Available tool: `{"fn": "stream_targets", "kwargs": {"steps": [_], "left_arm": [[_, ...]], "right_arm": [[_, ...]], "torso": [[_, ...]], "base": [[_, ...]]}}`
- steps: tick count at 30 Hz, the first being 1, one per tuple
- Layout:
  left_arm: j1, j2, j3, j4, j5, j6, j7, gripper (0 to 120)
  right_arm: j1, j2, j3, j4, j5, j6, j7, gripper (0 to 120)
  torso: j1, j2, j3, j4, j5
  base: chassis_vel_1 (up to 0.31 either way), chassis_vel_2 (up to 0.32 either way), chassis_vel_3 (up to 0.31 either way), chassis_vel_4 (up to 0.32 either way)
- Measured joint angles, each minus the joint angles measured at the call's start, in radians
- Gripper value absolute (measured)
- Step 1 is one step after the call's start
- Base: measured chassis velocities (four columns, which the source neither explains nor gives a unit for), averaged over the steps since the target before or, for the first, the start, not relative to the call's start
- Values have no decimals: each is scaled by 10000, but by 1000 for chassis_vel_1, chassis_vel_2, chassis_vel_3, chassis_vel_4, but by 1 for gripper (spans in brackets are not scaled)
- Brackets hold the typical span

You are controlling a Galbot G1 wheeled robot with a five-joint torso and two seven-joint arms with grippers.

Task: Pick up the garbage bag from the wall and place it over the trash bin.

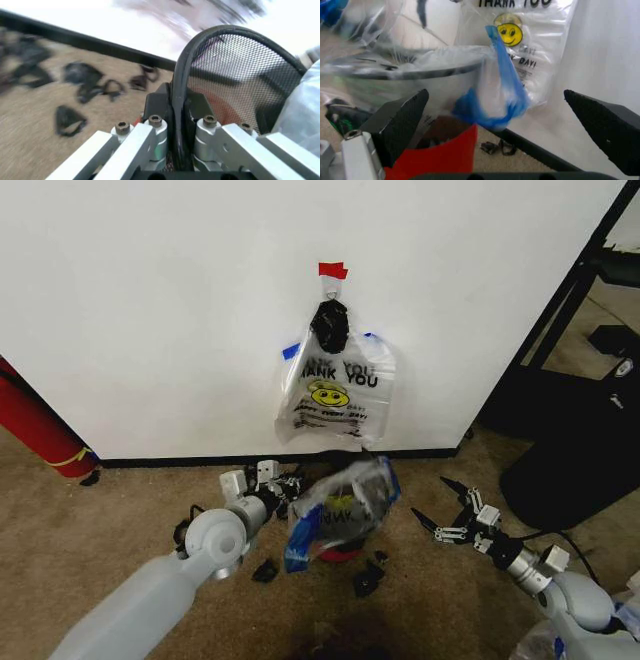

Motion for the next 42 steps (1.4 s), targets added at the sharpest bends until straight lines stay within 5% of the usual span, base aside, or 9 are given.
{"fn": "stream_targets", "kwargs": {"steps": [9,21,30,42], "left_arm": [[1474,-1089,54,-504,2518,-1352,-3083,3],[2131,-2362,114,-526,3331,-2672,-3782,3],[2131,-2570,268,5,3719,-3147,-3470,3],[2438,-1986,195,-617,3953,-2773,-2977,45]], "right_arm": [[-47,102,-90,111,-161,-92,-2,100],[-339,220,-118,509,-398,-273,2,100],[-347,233,-228,565,-376,-404,617,100],[-599,97,-405,1603,328,-1360,2491,100]], "torso": [[0,0,0,2,0],[0,1,0,0,0],[2,0,1,0,0],[2,1,1,0,-1]], "base": [[0,0,0,0],[0,0,0,0],[0,0,0,0],[0,0,0,0]]}}
